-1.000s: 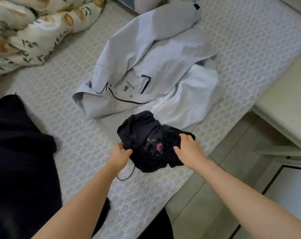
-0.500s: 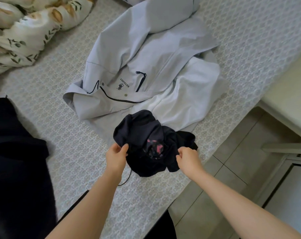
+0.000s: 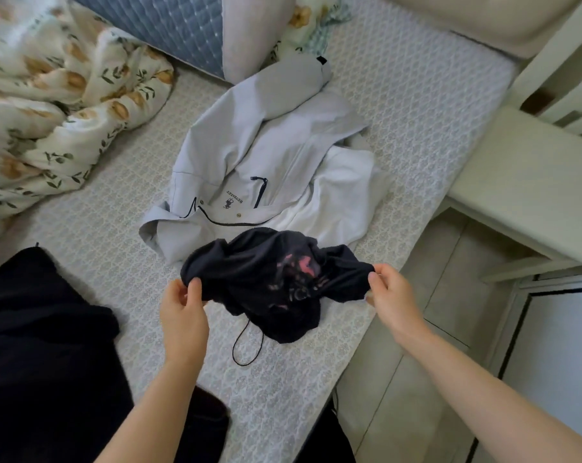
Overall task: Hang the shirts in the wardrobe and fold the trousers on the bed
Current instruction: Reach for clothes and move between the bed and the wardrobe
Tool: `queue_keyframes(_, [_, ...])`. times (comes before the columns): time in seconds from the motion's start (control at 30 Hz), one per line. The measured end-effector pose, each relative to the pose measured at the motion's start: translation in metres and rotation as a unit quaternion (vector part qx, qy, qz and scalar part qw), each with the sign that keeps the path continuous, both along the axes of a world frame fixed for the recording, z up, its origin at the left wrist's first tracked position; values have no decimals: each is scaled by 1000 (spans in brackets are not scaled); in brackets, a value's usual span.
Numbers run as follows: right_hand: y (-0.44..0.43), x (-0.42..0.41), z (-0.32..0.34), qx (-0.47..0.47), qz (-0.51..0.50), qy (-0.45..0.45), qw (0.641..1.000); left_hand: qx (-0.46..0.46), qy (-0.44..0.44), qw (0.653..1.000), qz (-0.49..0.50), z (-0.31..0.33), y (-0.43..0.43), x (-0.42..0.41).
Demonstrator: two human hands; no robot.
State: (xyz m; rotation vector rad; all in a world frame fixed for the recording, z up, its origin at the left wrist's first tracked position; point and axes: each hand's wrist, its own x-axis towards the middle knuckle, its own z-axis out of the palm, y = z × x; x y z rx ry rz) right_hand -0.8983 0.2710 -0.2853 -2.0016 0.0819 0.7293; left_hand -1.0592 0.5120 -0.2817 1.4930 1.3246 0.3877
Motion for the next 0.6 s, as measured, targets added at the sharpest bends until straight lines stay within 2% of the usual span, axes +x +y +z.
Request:
queue_keyframes(0.1, [-4,-9,40,22,-42,-17,999,-29,-42,999,-7,38,8,-9])
queue_keyframes(0.33, [-25,-58,139,32,-128,-88,987,-72,-106,986,-103,137,6,-16])
queue_keyframes(0.47, [-62,-105,190,49,-209,-109,971,-130,-157,958,-200,188,-22,-14])
queue_keyframes(0.6, [-102,-140,230,13,-228,-135,964,-172,-216,919,-281,235,-66,-18])
